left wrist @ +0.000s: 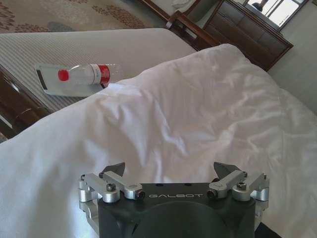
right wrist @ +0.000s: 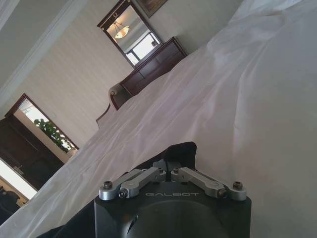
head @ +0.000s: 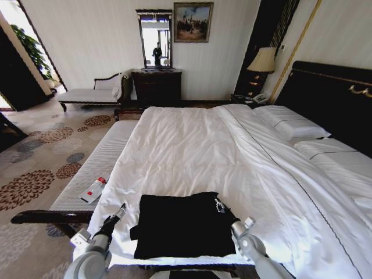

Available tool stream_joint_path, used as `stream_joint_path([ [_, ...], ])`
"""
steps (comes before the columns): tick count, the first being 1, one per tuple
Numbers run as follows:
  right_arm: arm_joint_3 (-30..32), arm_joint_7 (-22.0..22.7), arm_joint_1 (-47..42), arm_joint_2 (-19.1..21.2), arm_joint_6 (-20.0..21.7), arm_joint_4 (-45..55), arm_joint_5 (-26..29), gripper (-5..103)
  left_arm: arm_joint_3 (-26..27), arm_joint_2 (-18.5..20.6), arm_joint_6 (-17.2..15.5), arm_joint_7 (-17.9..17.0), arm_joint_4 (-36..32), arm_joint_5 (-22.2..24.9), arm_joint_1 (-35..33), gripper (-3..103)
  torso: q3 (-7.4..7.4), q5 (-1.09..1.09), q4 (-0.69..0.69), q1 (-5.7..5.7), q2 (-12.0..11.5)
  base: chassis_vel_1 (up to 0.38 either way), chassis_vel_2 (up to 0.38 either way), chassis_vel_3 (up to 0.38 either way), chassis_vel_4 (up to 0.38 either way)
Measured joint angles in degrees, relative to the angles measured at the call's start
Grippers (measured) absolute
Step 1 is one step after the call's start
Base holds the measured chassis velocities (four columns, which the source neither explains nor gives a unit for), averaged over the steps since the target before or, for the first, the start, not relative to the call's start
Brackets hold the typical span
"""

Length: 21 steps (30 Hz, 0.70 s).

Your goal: Fold the clothes on the bed.

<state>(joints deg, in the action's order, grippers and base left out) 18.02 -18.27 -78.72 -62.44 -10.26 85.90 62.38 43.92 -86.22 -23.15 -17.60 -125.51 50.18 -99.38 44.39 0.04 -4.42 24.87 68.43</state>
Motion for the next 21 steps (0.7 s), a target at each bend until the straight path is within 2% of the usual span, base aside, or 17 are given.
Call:
stream_joint_path([
  [9,1.8,5.5,-2.7,0.1,-1.7,4.9,1.3,0,-0.3,-0.3,0.6,0.2,0.1,-0.7,-0.7,100,0.0,0.0,0.01,0.0,0.0,0.0,0.0,0.0,0.0],
  [12,2.0,5.9,-3.2,0.1,-1.7,5.8,1.3,0,-0.4,-0.3,0.7,0.2,0.1,-0.8,-0.8,100,0.0,0.0,0.0,0.0,0.0,0.0,0.0,0.0,0.0],
  [21,2.0,9.4,-4.8,-0.3,-0.1,6.7,-1.8,0,-0.4,-0.4,1.0,0.2,0.1,-0.9,-1.3,100,0.0,0.0,0.0,0.0,0.0,0.0,0.0,0.0,0.0],
])
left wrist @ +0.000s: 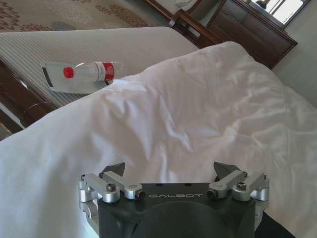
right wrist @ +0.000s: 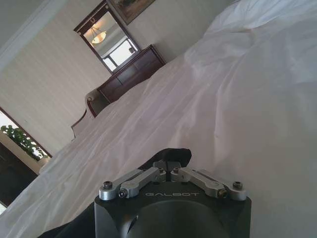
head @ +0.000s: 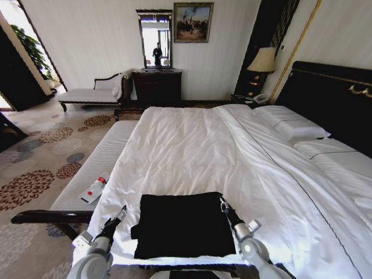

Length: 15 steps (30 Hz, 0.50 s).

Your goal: Fold the clothes on the bed.

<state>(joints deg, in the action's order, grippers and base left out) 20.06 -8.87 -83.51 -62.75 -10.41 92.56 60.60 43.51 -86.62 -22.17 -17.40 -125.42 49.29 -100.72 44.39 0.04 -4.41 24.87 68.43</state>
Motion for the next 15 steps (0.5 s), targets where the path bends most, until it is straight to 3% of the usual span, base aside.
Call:
stream_joint_path([
  [7,0.0,1.7,0.1,-0.2,0.7,-0.3,-0.7,0,0.2,0.1,0.2,0.0,0.4,0.1,-0.2,100,0.0,0.0,0.0,0.0,0.0,0.0,0.0,0.0,0.0],
  [9,0.0,0.3,0.6,-0.8,0.0,-0.7,0.0,16,0.1,0.1,0.2,0.0,0.5,0.1,-0.1,100,0.0,0.01,0.0,0.0,0.0,0.0,0.0,0.0,0.0],
  [13,0.0,-0.1,1.4,-1.6,-0.3,-1.4,1.2,21,-0.1,0.2,0.2,0.0,0.5,0.2,0.0,100,0.0,0.0,0.0,0.0,0.0,0.0,0.0,0.0,0.0],
  [14,0.2,-0.1,2.0,-2.4,-0.7,-1.9,2.7,33,-0.2,0.2,0.2,0.0,0.6,0.1,0.0,100,0.0,0.0,0.0,0.0,0.0,0.0,0.0,0.0,0.0],
  [15,0.3,0.0,2.1,-2.5,-0.7,-2.0,3.1,33,-0.2,0.2,0.2,0.0,0.7,0.2,0.0,100,0.0,0.0,0.0,0.0,0.0,0.0,0.0,0.0,0.0],
])
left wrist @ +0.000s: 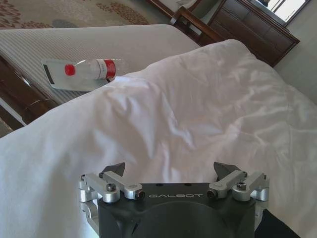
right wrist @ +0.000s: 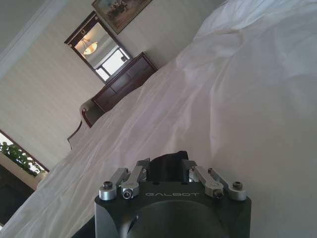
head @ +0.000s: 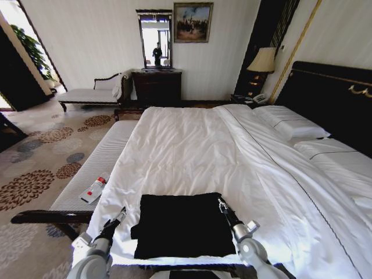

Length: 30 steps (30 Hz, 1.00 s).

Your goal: Fold the clothes on the bed.

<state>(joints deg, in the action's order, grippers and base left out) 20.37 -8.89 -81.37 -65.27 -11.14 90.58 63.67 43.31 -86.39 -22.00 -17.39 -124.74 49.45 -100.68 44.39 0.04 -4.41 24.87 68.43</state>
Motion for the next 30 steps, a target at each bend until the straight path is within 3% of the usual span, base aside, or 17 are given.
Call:
stream_joint_path([
  [2,0.2,0.0,0.2,-0.2,-0.1,-0.1,0.6,38,0.0,0.0,0.0,0.0,0.1,0.0,0.0,100,0.0,0.0,0.0,0.0,0.0,0.0,0.0,0.0,0.0],
  [5,0.2,0.0,0.9,-0.1,0.1,-1.7,1.5,54,-0.2,0.1,0.0,0.0,0.7,0.0,0.4,100,0.0,0.01,-0.01,0.0,0.0,0.0,0.0,0.0,0.0],
  [7,0.1,-0.1,1.1,-0.1,0.3,-2.1,1.6,54,-0.2,0.1,0.0,0.0,0.8,0.0,0.4,100,0.0,0.01,-0.01,0.0,0.0,0.0,0.0,0.0,0.0],
  [8,-0.1,-1.0,1.8,-0.2,1.0,-3.4,2.2,65,-0.5,0.1,0.0,0.0,1.0,-0.1,0.6,100,0.0,0.01,-0.01,0.0,0.0,0.0,0.0,0.0,0.0],
  [11,-0.4,-2.4,2.7,-0.5,1.7,-5.2,2.6,71,-0.7,0.1,0.0,0.0,1.2,-0.3,0.8,100,0.0,0.01,0.0,0.0,0.0,0.0,0.0,0.0,0.0],
  [15,-0.7,-7.2,3.8,-0.8,2.6,-7.7,3.5,92,-0.7,0.2,0.0,-0.1,1.5,-0.3,1.1,100,0.0,0.01,0.0,0.0,0.0,0.0,0.0,0.0,0.0],
  [17,-0.7,-7.9,3.8,-0.8,2.7,-7.9,3.6,92,-0.6,0.3,0.0,-0.1,1.5,-0.2,1.2,100,0.0,0.01,0.0,0.0,0.0,0.0,0.0,0.0,0.0],
  [18,-0.8,-9.6,4.0,-0.7,2.8,-8.4,3.9,99,-0.5,0.4,0.0,-0.1,1.8,-0.1,1.3,100,0.0,0.02,-0.01,0.0,0.0,0.0,0.0,0.0,0.0],
  [23,-1.3,-12.4,4.5,-0.9,3.0,-9.4,3.9,79,-0.5,0.4,0.0,-0.1,2.2,-0.1,1.8,100,0.0,0.0,0.0,0.0,0.0,0.0,0.0,0.0,0.0],
  [25,-1.5,-13.1,4.7,-0.9,3.0,-9.7,3.9,79,-0.6,0.3,-0.1,-0.1,2.3,-0.1,2.1,100,0.0,0.0,-0.01,0.0,0.0,0.0,0.0,0.0,0.0],
  [26,-1.5,-13.5,4.9,-0.9,3.0,-9.9,3.9,69,-0.8,0.3,-0.1,-0.1,2.4,-0.1,2.3,100,0.0,0.0,0.0,0.0,0.0,0.0,0.0,0.0,0.0],
  [30,-1.5,-13.9,5.2,-0.9,3.0,-10.3,3.9,57,-1.3,0.3,-0.2,-0.1,2.7,-0.1,3.1,100,0.0,0.0,0.0,0.0,0.0,0.0,0.0,0.0,0.0],
])
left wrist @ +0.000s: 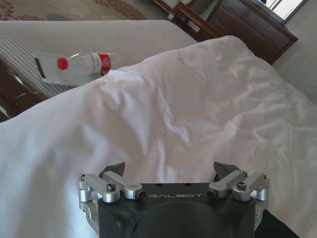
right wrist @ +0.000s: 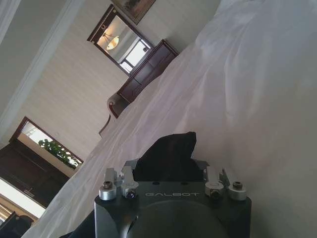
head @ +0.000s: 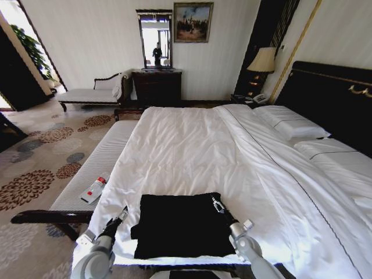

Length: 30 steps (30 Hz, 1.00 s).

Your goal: Fold the clothes on the bed.

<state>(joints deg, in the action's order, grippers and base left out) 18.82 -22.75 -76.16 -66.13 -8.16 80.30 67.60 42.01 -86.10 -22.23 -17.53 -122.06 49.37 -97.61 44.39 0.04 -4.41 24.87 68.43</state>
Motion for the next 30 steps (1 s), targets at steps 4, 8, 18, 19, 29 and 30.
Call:
stream_joint_path([
  [4,0.0,-0.3,0.1,0.2,-0.6,-0.2,0.5,41,-0.9,0.6,-0.2,0.5,0.1,0.5,1.4,100,0.0,0.0,-0.01,0.0,0.0,0.0,0.0,0.0,0.0],
  [8,0.0,-0.3,0.1,0.0,-1.5,-0.2,1.0,25,-1.7,1.3,-0.4,1.4,0.1,1.3,2.7,100,0.0,0.0,0.0,0.0,0.0,0.0,0.0,0.0,0.0],
  [18,0.2,2.1,-0.5,-0.4,-4.8,1.1,2.1,1,-3.8,2.0,-0.4,5.6,4.1,2.0,5.5,100,0.0,0.0,0.01,0.0,0.0,0.0,0.0,0.0,0.0],
  [19,0.3,2.5,-0.7,-0.4,-5.0,1.5,2.3,1,-3.9,2.1,-0.4,5.8,4.5,2.2,5.9,100,0.0,0.0,0.01,0.0,0.0,0.0,0.0,0.0,0.0],
  [29,0.2,5.6,-2.8,-1.1,-6.2,4.3,0.8,1,-7.2,3.4,-1.0,7.3,13.6,5.7,13.3,100,0.0,0.0,-0.01,0.0,0.0,0.0,0.0,0.0,0.0],
  [30,0.1,5.7,-2.8,-1.1,-6.2,4.3,0.5,1,-7.6,3.5,-1.0,7.6,14.5,5.6,13.8,100,0.0,0.0,-0.01,0.0,0.0,0.0,0.0,0.0,0.0],
])
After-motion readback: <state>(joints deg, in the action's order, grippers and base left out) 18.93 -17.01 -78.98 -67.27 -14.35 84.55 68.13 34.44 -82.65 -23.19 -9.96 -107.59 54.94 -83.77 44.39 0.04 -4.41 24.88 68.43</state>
